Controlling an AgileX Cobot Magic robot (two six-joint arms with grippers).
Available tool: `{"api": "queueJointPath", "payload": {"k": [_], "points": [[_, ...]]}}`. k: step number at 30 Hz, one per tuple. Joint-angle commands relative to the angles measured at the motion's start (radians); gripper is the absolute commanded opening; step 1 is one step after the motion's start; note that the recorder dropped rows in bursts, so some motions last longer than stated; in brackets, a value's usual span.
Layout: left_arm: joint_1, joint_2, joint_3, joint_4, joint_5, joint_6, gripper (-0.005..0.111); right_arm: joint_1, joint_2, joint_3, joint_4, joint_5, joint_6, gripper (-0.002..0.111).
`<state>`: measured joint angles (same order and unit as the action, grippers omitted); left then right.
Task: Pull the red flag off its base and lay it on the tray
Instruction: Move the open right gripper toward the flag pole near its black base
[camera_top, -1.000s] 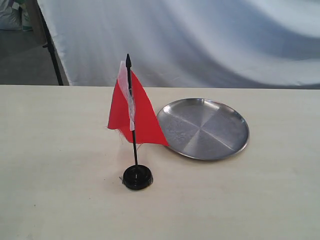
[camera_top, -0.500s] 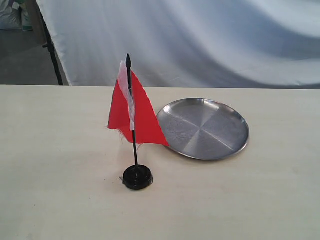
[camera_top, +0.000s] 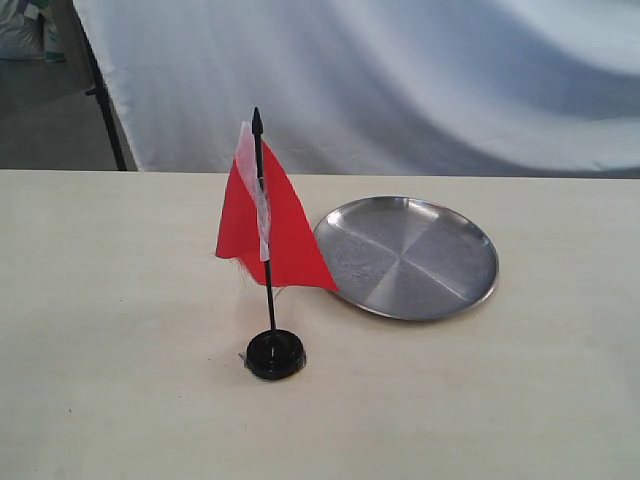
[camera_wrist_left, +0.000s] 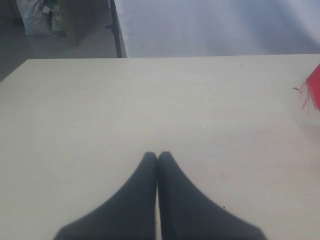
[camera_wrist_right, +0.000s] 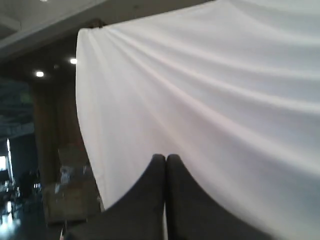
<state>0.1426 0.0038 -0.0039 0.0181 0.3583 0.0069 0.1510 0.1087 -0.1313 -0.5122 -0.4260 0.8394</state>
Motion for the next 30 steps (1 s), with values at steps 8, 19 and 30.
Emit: {"api": "queueJointPath", "payload": {"k": [8,19,30], "points": [[0.001,-0.004,0.004,0.003,-0.008,-0.007,0.0,-0.006,0.492,-0.102,-0.47,-0.166,0.267,0.0],[0.001,-0.004,0.004,0.003,-0.008,-0.007,0.0,-0.006,0.98,-0.255,-0.705,-0.304,0.251,0.0],[0.001,-0.004,0.004,0.003,-0.008,-0.007,0.0,0.176,1.227,-0.358,-0.542,-0.338,-0.138,0.0]]}}
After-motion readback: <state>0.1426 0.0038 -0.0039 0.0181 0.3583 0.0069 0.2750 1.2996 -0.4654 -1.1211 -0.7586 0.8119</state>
